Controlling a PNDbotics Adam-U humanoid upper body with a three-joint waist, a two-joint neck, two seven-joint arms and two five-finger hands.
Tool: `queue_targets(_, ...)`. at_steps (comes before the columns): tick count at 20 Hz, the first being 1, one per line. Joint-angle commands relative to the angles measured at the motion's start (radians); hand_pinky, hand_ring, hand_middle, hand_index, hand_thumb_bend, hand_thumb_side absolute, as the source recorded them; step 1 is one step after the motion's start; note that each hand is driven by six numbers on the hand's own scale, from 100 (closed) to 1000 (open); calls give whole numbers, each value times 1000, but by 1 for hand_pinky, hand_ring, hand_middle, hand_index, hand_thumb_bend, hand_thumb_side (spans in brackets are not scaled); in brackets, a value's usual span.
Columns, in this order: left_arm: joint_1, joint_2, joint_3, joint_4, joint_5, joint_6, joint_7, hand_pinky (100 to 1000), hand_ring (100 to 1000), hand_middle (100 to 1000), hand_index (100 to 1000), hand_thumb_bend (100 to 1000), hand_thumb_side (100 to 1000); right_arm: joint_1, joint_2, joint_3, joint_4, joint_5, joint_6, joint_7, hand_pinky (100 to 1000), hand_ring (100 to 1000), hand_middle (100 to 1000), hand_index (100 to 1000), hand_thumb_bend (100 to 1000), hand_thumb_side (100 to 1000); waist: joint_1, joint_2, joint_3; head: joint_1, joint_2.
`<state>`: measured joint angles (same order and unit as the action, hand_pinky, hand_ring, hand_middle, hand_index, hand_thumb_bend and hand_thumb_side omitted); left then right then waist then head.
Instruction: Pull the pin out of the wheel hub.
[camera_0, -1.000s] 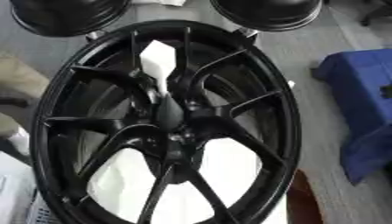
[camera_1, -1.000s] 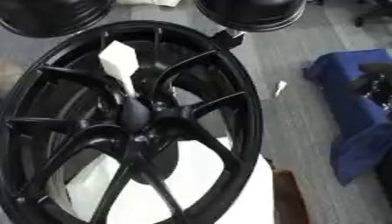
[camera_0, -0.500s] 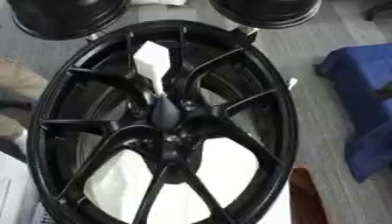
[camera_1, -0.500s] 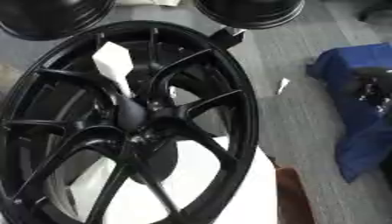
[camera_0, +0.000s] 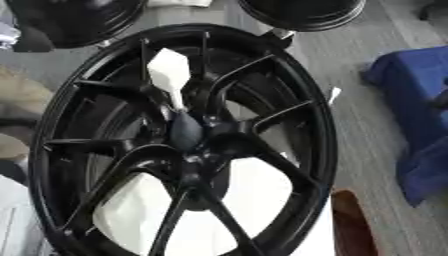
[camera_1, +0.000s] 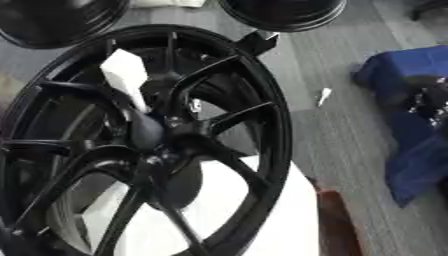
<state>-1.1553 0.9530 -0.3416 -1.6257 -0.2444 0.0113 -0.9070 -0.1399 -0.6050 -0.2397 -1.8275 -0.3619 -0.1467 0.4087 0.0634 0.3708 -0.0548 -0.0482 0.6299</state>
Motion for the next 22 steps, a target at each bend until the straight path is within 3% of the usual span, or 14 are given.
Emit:
queue_targets(1,-58,-34,-24,35,-26,-23,0,847,801,721,799,493,527,-8,-34,-4,-14,4,-2,7,824,627,608,798,100,793,-3,-22,-4,9,-19)
queue_targets(12,-139,-128,-142,146,18,-81,0,861,847,776,835,554,487,-25,-25,0,-11,15,10,16,824,626,607,798,100,807,13,-2,-30,29,-48)
queue_targets(22,-158,-149,-178,170,156,-59,0,844,846,770,838,621,456,-35,-18,3,-7,28,20,20,824,625,607,798,100,817,27,9,-41,27,-53)
